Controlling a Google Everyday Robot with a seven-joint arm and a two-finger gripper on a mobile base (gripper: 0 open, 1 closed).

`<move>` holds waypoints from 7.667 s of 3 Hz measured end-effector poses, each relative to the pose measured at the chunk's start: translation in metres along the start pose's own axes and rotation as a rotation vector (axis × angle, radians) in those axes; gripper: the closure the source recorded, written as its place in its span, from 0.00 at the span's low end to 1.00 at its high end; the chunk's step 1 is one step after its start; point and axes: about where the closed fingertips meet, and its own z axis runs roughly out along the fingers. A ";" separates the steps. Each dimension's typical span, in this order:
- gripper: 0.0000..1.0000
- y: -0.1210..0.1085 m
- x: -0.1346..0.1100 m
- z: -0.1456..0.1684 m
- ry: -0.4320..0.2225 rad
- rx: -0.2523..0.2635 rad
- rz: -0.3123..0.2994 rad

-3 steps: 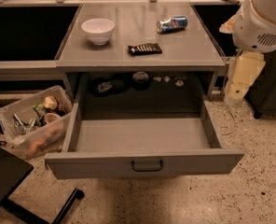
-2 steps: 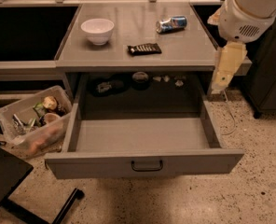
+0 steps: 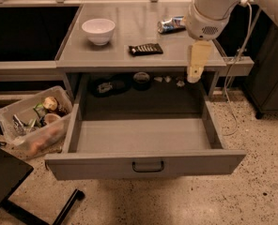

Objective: Place rxbar chocolate into top drawer

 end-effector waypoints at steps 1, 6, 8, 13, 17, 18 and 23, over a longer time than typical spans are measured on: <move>0.00 -0.007 0.000 0.005 -0.010 0.008 -0.004; 0.00 -0.134 -0.050 0.086 -0.143 0.043 -0.202; 0.00 -0.144 -0.084 0.120 -0.228 0.028 -0.213; 0.00 -0.147 -0.095 0.138 -0.308 0.010 -0.129; 0.00 -0.133 -0.084 0.134 -0.266 -0.045 -0.109; 0.00 -0.128 -0.097 0.148 -0.274 -0.076 -0.136; 0.00 -0.110 -0.093 0.150 -0.252 -0.165 -0.012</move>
Offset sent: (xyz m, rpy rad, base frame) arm 0.0950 -0.0044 0.0047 -0.0288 -0.1180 0.0602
